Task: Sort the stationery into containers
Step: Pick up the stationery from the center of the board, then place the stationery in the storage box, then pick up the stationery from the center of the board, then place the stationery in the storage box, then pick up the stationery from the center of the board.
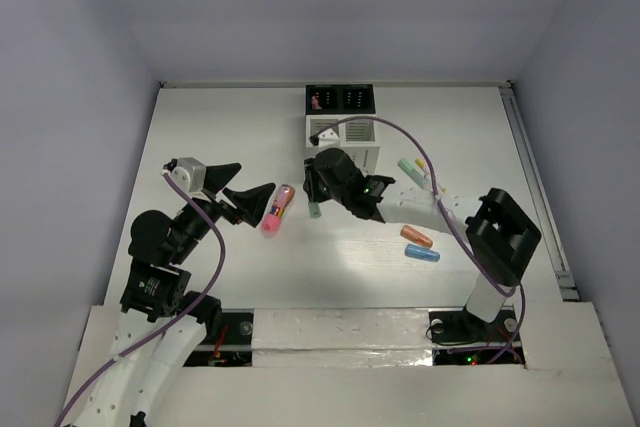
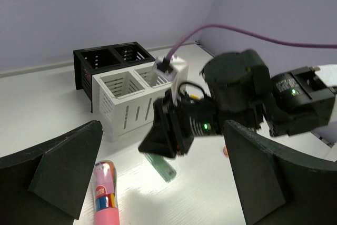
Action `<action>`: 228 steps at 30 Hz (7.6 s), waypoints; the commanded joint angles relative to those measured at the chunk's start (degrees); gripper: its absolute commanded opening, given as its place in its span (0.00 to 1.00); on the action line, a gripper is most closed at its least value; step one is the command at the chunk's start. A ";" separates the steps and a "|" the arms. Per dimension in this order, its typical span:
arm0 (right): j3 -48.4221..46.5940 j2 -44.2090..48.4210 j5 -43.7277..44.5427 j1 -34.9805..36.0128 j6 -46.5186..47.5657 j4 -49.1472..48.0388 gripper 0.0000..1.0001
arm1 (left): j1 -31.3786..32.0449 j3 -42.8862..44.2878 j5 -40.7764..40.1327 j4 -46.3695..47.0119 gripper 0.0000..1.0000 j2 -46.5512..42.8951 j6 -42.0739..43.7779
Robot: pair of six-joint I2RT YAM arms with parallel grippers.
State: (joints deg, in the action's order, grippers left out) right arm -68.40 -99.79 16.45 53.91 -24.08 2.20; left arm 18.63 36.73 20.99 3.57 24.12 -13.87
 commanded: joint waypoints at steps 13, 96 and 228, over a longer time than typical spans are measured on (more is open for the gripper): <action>-24.66 -8.48 -0.82 -15.50 11.23 -17.04 0.13 | -0.09 2.03 0.72 2.40 0.99 -1.00 0.07; 3.27 11.46 -7.57 -24.82 6.49 53.70 0.69 | 8.96 2.65 -4.12 0.21 0.99 -11.55 1.12; -3.15 40.52 9.39 -21.21 10.19 12.47 1.00 | 38.73 9.22 -26.57 -1.55 0.99 39.19 -13.46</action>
State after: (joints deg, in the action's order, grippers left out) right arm -73.56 -63.48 21.78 32.88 -12.12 7.14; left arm 50.30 42.04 7.55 1.67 56.53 -24.18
